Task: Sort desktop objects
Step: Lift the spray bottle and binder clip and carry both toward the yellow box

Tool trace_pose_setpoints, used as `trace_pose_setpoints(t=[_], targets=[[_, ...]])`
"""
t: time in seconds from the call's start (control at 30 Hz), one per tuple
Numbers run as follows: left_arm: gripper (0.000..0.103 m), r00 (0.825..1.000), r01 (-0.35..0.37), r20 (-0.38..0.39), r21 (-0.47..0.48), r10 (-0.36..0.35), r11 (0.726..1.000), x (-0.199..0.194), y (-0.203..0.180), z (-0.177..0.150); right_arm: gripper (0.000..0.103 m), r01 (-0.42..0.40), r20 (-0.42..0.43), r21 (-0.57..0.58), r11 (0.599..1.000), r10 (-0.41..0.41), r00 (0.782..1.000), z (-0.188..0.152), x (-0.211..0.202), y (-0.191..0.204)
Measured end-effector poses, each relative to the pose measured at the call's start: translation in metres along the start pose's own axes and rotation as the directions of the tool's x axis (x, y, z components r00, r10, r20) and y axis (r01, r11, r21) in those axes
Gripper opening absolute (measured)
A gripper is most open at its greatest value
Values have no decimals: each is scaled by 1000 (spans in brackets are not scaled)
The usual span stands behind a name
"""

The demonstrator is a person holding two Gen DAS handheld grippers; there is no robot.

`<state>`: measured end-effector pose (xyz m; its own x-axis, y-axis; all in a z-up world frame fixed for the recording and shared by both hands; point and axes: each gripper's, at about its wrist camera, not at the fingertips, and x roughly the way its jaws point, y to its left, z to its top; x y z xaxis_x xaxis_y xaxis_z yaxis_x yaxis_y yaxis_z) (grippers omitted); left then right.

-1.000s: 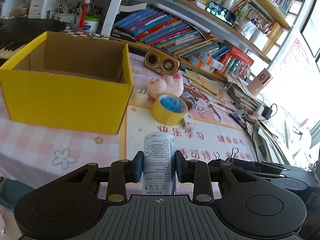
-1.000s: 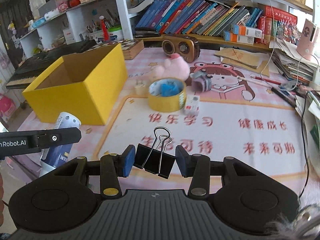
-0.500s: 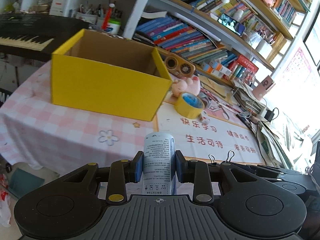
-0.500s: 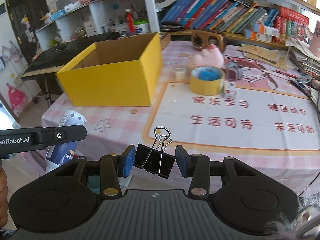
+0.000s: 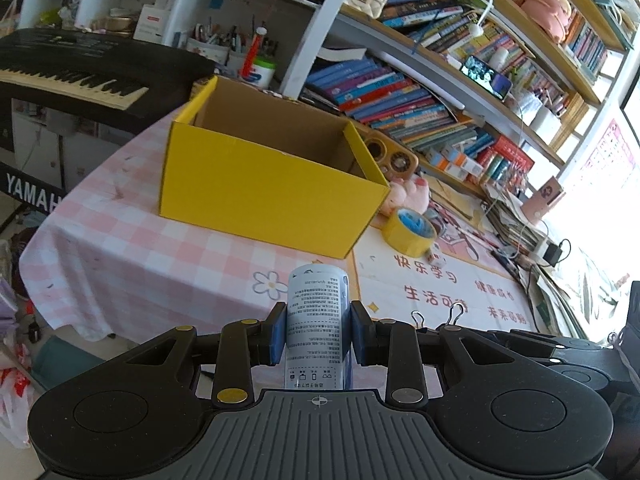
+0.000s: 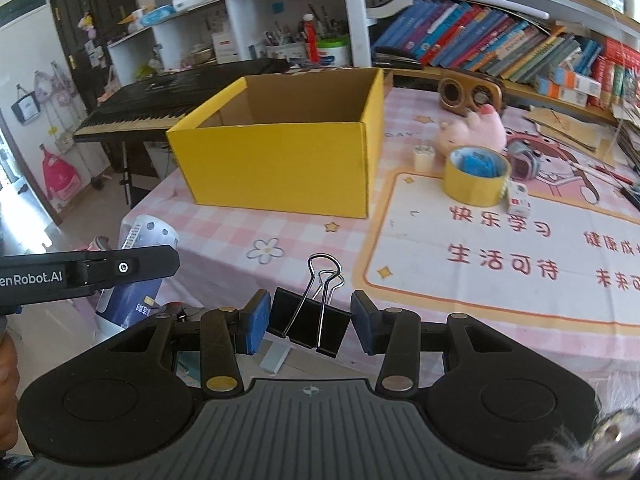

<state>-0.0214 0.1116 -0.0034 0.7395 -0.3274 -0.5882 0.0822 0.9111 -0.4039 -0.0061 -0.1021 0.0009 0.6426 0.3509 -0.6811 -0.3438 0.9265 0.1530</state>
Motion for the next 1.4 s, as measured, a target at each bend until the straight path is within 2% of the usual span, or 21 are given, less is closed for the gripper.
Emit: trace_pose_setpoints(t=[0.8, 1.4], targets=[[30, 1000, -15, 25, -22, 16, 1000, -7, 19, 8, 41, -24, -7, -51, 998, 24, 1000, 14, 13, 22], [30, 1000, -11, 14, -49, 12, 999, 0, 16, 11, 41, -35, -31, -62, 997, 33, 999, 18, 15, 15]])
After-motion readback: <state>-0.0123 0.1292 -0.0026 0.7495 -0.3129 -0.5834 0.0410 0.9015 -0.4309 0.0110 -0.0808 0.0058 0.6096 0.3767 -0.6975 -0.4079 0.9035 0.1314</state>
